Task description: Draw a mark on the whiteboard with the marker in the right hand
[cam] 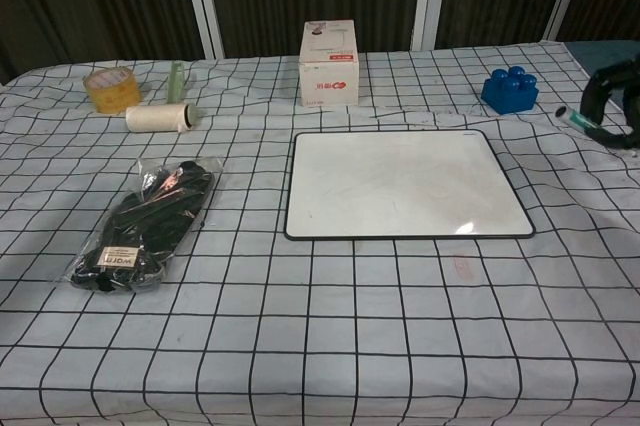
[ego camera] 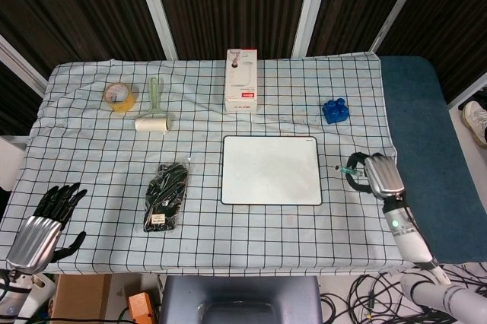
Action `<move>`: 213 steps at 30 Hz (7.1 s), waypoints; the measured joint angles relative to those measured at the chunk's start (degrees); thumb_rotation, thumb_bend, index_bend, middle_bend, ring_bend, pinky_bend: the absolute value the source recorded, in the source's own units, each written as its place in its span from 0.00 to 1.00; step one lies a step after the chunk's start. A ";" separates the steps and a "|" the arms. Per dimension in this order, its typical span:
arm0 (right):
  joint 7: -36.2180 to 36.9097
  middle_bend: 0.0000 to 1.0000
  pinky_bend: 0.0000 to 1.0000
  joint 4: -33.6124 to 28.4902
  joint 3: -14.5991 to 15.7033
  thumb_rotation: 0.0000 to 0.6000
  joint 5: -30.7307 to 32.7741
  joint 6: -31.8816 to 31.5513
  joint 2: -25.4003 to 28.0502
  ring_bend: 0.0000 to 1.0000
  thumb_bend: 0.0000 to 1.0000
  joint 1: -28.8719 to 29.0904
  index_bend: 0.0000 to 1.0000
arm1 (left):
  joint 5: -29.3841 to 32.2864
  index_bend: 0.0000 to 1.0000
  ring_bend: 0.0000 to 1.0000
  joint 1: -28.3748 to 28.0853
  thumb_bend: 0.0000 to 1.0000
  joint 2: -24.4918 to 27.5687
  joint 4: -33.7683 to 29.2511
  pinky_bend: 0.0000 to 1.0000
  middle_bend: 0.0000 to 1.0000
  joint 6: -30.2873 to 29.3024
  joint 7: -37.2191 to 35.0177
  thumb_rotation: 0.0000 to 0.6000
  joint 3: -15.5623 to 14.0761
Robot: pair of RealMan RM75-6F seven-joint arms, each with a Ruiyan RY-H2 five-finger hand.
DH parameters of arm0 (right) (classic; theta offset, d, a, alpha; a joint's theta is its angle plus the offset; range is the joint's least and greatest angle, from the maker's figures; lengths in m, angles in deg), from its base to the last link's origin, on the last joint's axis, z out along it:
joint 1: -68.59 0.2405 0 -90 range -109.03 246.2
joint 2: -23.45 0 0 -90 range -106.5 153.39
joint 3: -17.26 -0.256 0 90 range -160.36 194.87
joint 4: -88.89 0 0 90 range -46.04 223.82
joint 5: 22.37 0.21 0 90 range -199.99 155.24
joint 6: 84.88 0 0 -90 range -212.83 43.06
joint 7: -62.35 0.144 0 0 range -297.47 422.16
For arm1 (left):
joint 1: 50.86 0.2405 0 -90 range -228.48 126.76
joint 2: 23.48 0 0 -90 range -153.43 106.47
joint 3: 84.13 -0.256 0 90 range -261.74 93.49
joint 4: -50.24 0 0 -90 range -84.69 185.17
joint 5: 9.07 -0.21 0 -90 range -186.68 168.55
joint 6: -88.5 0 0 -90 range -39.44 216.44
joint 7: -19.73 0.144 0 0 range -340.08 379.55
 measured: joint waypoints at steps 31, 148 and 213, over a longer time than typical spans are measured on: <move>3.07 0.76 0.54 1.64 -14.13 1.00 25.28 17.71 -18.14 0.67 0.43 17.33 1.00 | 0.77 0.00 0.00 -0.04 0.36 0.61 0.45 0.03 0.00 0.00 -1.83 1.00 0.31; 8.48 0.76 0.59 7.11 -9.19 1.00 13.39 14.87 -21.50 0.67 0.43 12.86 1.00 | -0.25 0.00 0.00 0.27 0.36 0.77 0.62 0.03 0.00 -1.00 -2.27 1.00 0.06; -6.60 0.27 0.34 15.58 7.61 1.00 -0.37 6.39 -2.60 0.27 0.39 -0.53 0.21 | 0.40 0.00 0.00 0.13 0.36 0.03 -0.11 0.03 0.00 -0.04 0.13 1.00 0.22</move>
